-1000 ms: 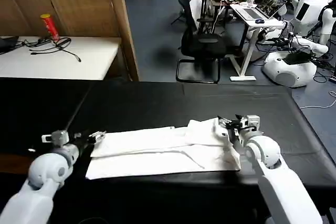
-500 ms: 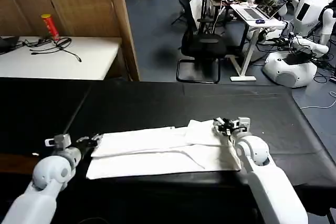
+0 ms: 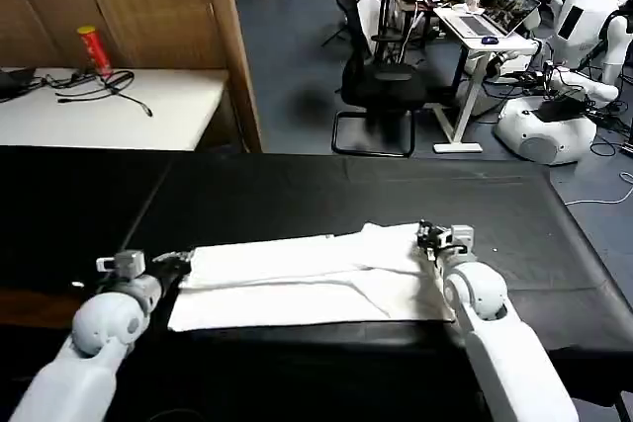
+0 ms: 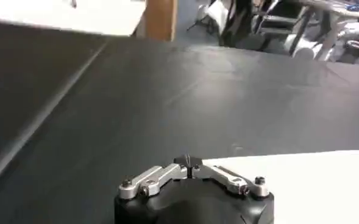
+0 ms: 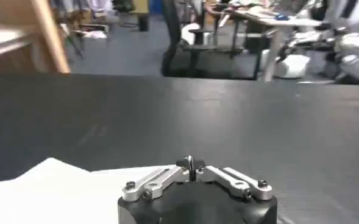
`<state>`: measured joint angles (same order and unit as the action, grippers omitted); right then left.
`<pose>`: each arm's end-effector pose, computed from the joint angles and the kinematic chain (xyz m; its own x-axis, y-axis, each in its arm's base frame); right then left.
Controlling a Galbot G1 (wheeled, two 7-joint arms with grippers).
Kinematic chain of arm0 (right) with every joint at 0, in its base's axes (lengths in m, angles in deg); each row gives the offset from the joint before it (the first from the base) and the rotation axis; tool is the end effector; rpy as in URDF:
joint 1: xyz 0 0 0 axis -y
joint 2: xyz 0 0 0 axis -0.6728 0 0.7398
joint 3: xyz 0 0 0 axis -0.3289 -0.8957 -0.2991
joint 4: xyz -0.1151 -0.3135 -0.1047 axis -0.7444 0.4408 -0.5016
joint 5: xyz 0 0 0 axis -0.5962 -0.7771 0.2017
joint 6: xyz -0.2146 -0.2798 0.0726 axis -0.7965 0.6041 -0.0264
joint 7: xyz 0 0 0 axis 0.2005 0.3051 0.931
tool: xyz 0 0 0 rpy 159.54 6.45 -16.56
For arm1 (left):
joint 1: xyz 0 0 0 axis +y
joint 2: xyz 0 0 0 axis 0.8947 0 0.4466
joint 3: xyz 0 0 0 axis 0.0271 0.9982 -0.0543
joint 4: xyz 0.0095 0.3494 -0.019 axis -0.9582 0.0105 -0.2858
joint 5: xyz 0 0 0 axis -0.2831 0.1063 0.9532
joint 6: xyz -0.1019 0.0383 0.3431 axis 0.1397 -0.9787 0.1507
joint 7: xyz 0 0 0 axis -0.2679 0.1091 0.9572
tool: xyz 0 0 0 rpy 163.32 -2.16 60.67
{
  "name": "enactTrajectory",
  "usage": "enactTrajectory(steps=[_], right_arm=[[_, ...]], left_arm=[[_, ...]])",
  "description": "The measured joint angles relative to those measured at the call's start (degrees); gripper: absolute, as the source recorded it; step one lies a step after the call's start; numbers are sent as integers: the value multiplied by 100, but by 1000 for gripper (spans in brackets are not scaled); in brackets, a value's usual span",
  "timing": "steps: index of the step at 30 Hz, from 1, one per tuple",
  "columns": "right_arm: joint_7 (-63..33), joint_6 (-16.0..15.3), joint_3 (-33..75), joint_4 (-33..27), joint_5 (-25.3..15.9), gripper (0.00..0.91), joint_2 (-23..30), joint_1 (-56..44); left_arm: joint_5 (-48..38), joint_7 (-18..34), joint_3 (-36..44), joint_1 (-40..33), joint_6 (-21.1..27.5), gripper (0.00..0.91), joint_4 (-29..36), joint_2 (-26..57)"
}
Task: Fold and organize the clothes.
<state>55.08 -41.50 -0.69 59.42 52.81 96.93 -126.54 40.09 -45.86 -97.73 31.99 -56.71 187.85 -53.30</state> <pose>0.3869 -0.0620 -0.2911 -0.8976 0.0553 0.4373 0.0425 0.9983 -0.0390 0.3287 0.1443 -0.2778 -0.8577 0.0812 0.5077 0.0567 0.9964 -0.0637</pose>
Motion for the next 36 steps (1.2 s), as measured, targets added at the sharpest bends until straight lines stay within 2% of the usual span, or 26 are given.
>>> enactTrajectory(steps=[1, 2, 3, 4, 10, 18, 27, 36], right_arm=[[48, 4, 21, -4, -2, 39, 0, -10], [103, 6, 37, -6, -5, 107, 0, -16], [206, 7, 56, 0, 15, 790, -16, -35], [296, 4, 72, 18, 43, 878, -43, -59], [587, 7, 192, 293, 174, 878, -259, -202], [597, -7, 430, 1119, 336, 878, -538, -636], [640, 9, 689, 1972, 414, 878, -589, -1285], [645, 14, 675, 2271, 422, 878, -612, -1506]], left_arm=[[12, -1, 58, -53, -18, 0, -40, -5], [17, -3, 102, -104, -26, 0, -72, -9], [19, -14, 144, -161, -34, 878, -113, -9], [19, -41, 193, -224, -55, 878, -174, -5], [146, -143, 255, -376, -348, 878, -311, 94], [178, -170, -20, -182, -649, 878, -106, 386], [145, -152, -695, 755, -688, 878, 681, 47], [523, -277, -827, 1575, -799, 878, 1023, -563]])
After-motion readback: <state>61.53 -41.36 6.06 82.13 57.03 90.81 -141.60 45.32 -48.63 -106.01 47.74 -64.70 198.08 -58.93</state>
